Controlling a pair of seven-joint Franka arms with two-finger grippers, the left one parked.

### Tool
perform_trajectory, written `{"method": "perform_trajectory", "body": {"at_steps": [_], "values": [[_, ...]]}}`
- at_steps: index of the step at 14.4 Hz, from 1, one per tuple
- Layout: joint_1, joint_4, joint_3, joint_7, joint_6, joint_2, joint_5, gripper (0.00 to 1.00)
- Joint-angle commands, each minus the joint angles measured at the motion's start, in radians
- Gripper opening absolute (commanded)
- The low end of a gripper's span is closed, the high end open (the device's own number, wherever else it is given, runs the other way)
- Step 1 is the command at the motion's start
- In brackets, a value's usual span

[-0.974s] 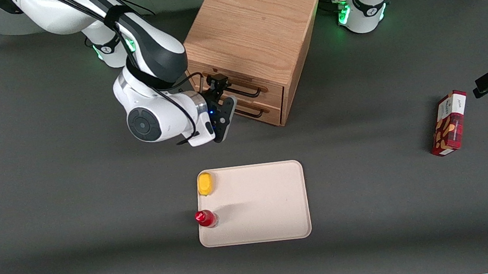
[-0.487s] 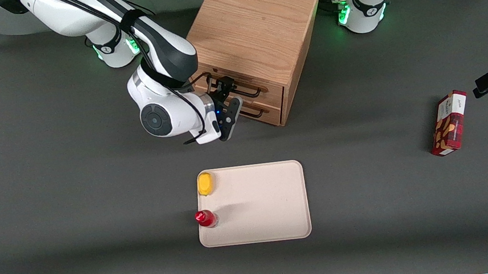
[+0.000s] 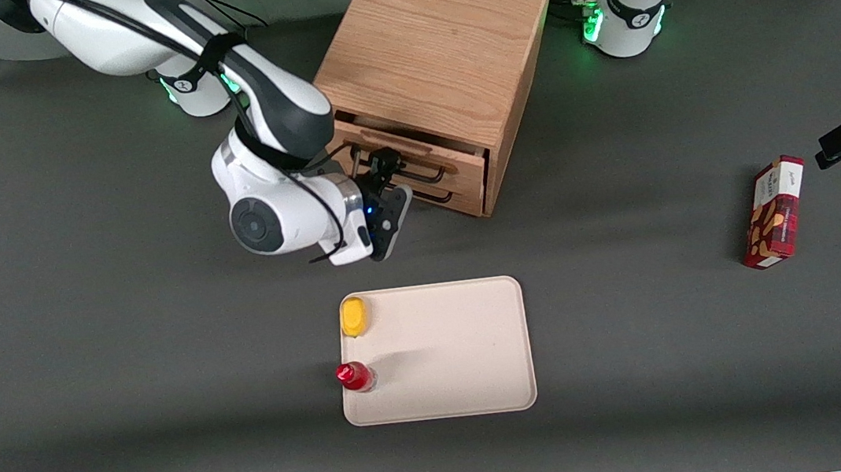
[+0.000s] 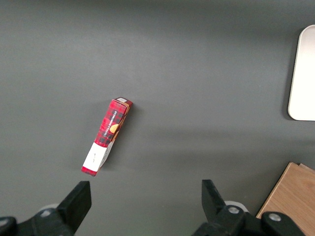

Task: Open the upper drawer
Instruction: 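Pull the handle outward from the cabinet with the right gripper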

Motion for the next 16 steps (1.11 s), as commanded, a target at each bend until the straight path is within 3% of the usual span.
{"method": "perform_trajectory", "body": {"at_steps": [1,7,16], "values": [[-0.002,0.134,-0.01,0.013,-0.022,0.101,-0.021,1.0],[-0.01,0.329,-0.085,0.01,-0.182,0.199,-0.017,1.0],[-0.013,0.53,-0.151,0.009,-0.269,0.282,-0.018,1.0]]}}
